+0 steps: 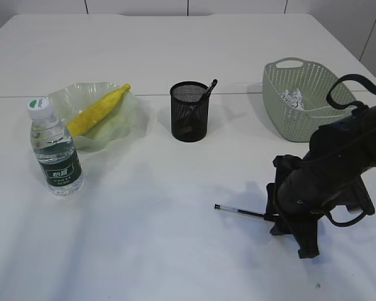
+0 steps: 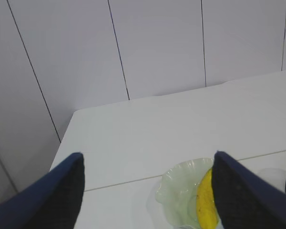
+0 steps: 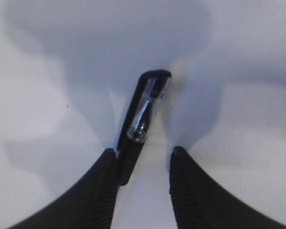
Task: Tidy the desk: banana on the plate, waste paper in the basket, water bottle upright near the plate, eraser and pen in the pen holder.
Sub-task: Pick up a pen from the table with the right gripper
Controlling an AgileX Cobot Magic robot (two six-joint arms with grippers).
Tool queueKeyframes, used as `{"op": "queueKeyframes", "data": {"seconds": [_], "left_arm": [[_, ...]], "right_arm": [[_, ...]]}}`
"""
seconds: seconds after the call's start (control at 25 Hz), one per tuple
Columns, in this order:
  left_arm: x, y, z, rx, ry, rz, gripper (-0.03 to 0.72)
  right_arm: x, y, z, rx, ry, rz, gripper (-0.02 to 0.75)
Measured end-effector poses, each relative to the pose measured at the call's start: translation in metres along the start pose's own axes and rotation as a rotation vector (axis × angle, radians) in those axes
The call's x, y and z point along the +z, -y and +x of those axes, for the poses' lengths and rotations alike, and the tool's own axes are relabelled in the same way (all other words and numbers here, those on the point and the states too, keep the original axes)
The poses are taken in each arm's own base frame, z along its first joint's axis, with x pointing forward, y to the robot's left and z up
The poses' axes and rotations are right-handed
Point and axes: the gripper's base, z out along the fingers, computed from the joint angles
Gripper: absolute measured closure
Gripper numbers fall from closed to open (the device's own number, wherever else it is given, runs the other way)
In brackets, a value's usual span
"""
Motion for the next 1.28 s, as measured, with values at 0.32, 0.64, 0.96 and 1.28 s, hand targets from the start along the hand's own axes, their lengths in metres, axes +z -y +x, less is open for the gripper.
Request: {"op": "queueKeyframes", "data": {"seconds": [0.32, 0.64, 0.96, 1.28], "left_arm": [[0.000, 0.000, 0.000, 0.000, 0.000, 0.000, 0.097], [0.000, 0.000, 0.000, 0.000, 0.000, 0.000, 0.097], [0.000, 0.000, -0.001, 0.000, 0.002, 0.000, 0.097], [-0.003, -0.002, -0.019, 0.000, 0.052, -0.006, 0.097]], "right_arm": [[0.003, -0.004, 0.000, 0.002, 0.001, -0.029, 0.456], [0.005, -0.005, 0.001, -0.003, -0.001, -0.040, 0.456], [0.005, -0.006, 0.000, -0.028, 0.007, -0.048, 0.456], [0.005, -0.006, -0.003, -0.110, 0.044, -0.047, 0.456]]}}
